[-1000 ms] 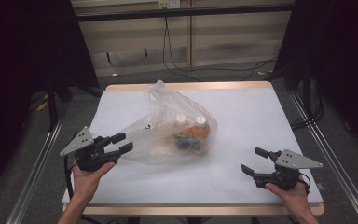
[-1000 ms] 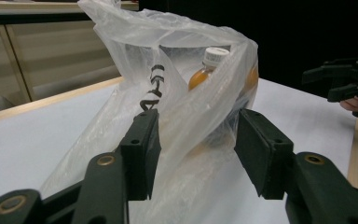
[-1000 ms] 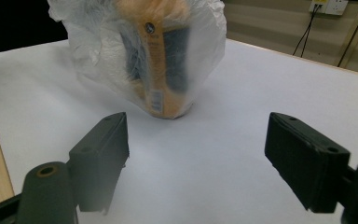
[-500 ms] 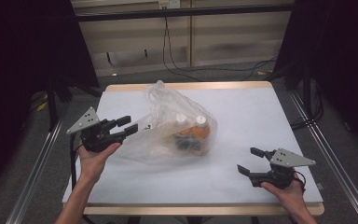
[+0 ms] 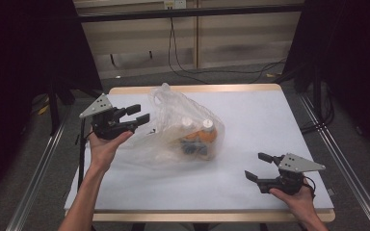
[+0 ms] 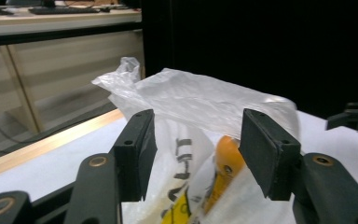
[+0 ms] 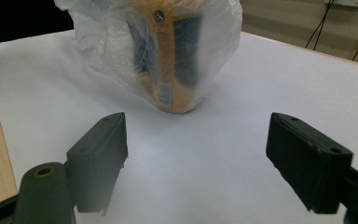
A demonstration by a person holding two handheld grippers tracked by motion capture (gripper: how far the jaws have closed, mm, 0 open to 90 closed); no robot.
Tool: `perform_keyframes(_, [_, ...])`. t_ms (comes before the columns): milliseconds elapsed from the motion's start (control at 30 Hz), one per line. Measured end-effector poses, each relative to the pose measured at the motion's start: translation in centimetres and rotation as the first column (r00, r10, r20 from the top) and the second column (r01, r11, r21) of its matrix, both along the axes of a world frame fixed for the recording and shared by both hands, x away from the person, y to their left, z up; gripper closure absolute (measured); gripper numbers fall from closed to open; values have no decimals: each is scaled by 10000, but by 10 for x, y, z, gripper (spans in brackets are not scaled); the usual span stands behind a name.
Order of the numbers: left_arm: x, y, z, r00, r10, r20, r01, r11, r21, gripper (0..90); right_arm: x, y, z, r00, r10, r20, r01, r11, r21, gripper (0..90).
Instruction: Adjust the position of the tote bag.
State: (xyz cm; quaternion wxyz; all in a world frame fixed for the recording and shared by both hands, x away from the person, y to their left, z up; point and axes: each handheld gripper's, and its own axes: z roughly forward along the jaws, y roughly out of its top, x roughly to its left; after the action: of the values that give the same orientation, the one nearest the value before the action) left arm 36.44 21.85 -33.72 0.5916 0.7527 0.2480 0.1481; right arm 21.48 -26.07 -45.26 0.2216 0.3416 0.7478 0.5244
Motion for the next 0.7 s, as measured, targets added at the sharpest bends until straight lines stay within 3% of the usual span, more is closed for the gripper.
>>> perform_keyframes(100, [9, -2, 0, 9999, 50, -88, -52, 9998, -198, 437, 1, 0, 0, 10000, 2, -40, -3, 10000, -20, 195])
perform_keyframes(200, [17, -7, 1, 9997, 143, -193, -142, 9999, 86, 401, 1, 0, -1, 10000, 20, -52, -20, 10000, -57, 193])
perform_keyframes(267, [22, -7, 2, 9994, 242, -266, -245, 9996, -104, 378, 0, 0, -1, 10000, 12, -71, -13, 10000, -65, 193])
perform_keyframes(367, [28, -9, 5, 9980, 512, -357, -509, 9987, 94, 347, 1, 0, -1, 10000, 17, -79, -17, 10000, -54, 193])
perform_keyframes(433, [30, -10, 6, 9987, 316, -404, -324, 9993, -189, 332, 1, 0, -1, 9999, 12, -110, -13, 10000, -58, 194])
perform_keyframes(467, [31, -11, 6, 9976, 468, -502, -476, 9988, -148, 330, 1, 0, -1, 9999, 12, -121, -13, 10000, -66, 194])
perform_keyframes(533, [33, -14, 5, 9979, 282, -581, -297, 9992, -260, 292, 0, 0, 0, 9999, 49, -99, -50, 9999, -96, 194])
perform_keyframes(700, [39, -29, -5, 9964, 277, -801, -247, 9990, 377, 234, 0, 1, -1, 9999, 56, -113, -57, 9999, -115, 193])
